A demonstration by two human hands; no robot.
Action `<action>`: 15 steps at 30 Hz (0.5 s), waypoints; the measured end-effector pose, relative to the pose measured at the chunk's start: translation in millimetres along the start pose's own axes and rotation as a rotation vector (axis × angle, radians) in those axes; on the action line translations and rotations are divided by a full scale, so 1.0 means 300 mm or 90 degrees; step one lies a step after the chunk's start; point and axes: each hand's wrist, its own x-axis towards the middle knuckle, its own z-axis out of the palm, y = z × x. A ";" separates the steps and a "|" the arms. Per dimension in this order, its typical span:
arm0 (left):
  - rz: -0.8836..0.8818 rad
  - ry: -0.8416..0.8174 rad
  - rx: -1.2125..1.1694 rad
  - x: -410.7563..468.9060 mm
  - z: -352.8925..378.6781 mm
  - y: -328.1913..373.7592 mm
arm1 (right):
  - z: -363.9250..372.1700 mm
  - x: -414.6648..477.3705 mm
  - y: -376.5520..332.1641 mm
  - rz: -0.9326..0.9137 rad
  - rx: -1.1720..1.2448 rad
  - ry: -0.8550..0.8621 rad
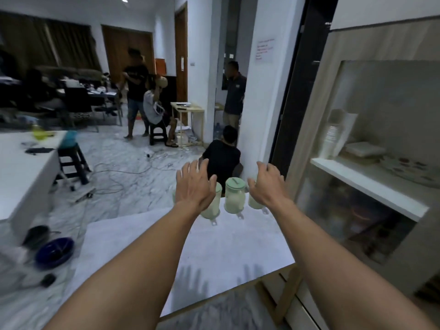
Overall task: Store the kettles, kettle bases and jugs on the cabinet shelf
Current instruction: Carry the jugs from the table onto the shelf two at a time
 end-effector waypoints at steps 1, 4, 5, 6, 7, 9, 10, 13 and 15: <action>-0.008 -0.002 0.003 0.011 0.011 -0.055 | 0.045 0.021 -0.035 -0.004 0.007 -0.005; -0.032 -0.018 0.012 0.041 0.056 -0.180 | 0.172 0.073 -0.109 -0.020 0.024 -0.019; -0.046 -0.029 0.012 0.053 0.081 -0.222 | 0.220 0.094 -0.131 -0.024 0.030 -0.031; -0.057 -0.038 0.009 0.059 0.102 -0.249 | 0.256 0.108 -0.143 -0.029 0.035 -0.040; -0.067 -0.047 0.004 0.061 0.125 -0.273 | 0.289 0.119 -0.154 -0.031 0.040 -0.051; -0.089 -0.066 -0.014 0.061 0.174 -0.312 | 0.356 0.146 -0.165 -0.036 0.045 -0.072; -0.098 -0.073 -0.024 0.058 0.196 -0.323 | 0.382 0.158 -0.167 -0.038 0.047 -0.081; -0.148 -0.107 -0.082 0.044 0.286 -0.364 | 0.493 0.196 -0.158 -0.045 0.055 -0.126; -0.193 -0.111 -0.124 0.051 0.365 -0.385 | 0.578 0.244 -0.141 -0.045 0.059 -0.155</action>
